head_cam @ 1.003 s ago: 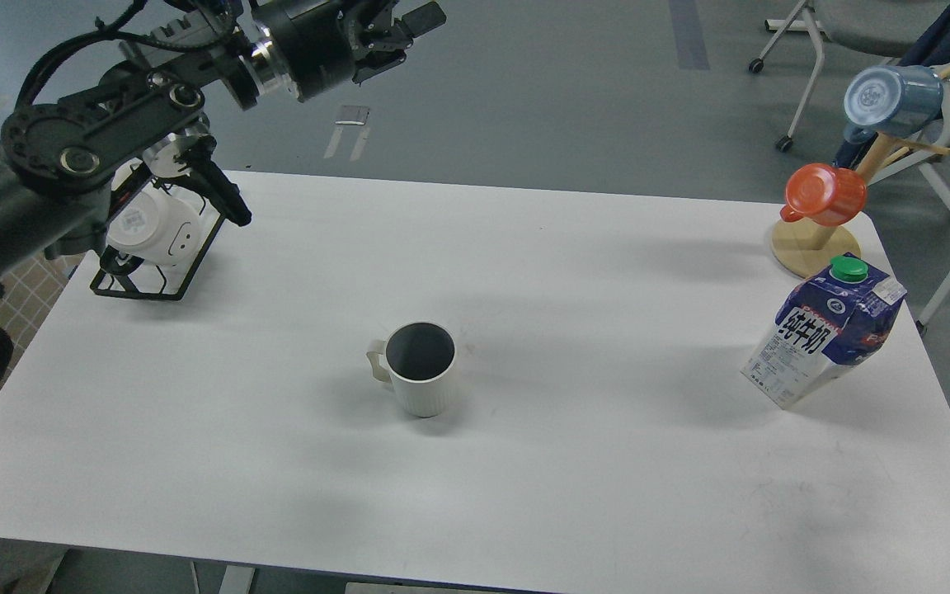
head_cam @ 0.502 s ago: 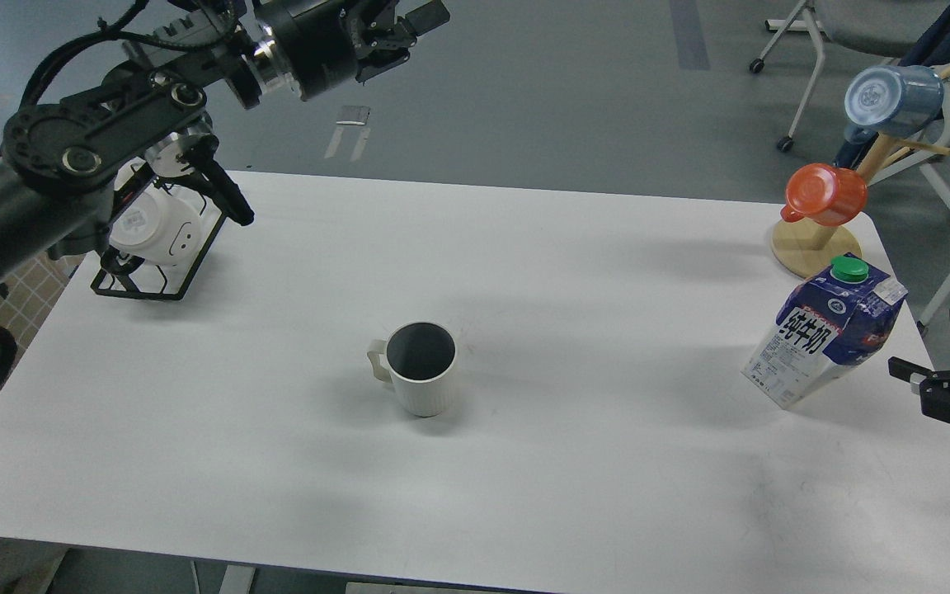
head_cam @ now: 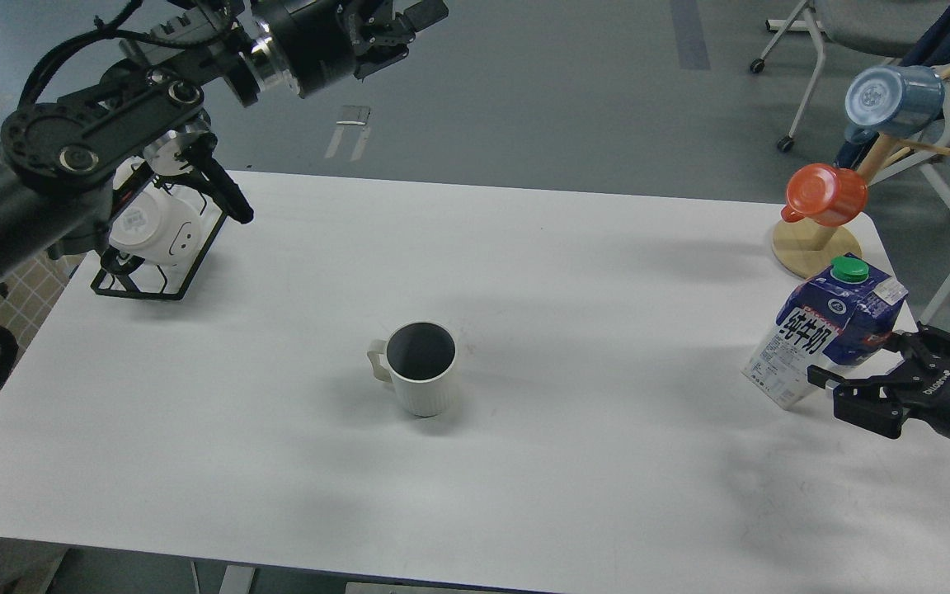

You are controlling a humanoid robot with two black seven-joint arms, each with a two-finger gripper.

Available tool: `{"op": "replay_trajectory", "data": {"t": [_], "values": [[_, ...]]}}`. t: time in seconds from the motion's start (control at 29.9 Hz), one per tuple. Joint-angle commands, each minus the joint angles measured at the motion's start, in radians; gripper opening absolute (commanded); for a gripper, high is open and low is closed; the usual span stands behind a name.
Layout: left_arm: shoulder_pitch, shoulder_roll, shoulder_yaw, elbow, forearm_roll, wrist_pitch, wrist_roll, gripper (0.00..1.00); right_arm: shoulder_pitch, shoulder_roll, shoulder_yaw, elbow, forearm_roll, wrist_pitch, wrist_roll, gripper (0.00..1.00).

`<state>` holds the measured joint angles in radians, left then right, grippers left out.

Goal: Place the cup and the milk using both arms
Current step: 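Reach the right gripper to the milk carton and grasp it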

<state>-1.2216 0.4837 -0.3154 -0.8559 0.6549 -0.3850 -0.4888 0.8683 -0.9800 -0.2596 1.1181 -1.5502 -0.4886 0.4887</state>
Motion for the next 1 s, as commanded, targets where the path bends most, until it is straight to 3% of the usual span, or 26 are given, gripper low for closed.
{"op": "replay_trajectory", "data": {"t": [0.0,0.4,0.77,0.87,0.97], "values": [[0.004,0.004,0.001,0.000,0.000,0.000,0.000,0.98,-0.038,0.021,0.051,-0.014,-0.002,0.000,0.000,1.00],[0.016,0.004,-0.001,0.000,0.000,0.000,0.000,0.98,-0.034,0.052,0.079,-0.057,-0.008,0.000,0.000,1.00],[0.022,0.007,-0.001,0.000,0.000,0.000,0.000,0.98,-0.026,0.050,0.106,-0.055,-0.018,0.000,0.000,0.91],[0.022,0.007,-0.001,0.000,0.000,0.001,0.000,0.98,-0.026,0.047,0.105,-0.054,-0.019,0.000,0.000,0.80],[0.022,0.006,-0.002,0.000,0.000,0.001,0.000,0.98,-0.032,0.046,0.105,-0.055,-0.022,0.000,0.000,0.46]]}}
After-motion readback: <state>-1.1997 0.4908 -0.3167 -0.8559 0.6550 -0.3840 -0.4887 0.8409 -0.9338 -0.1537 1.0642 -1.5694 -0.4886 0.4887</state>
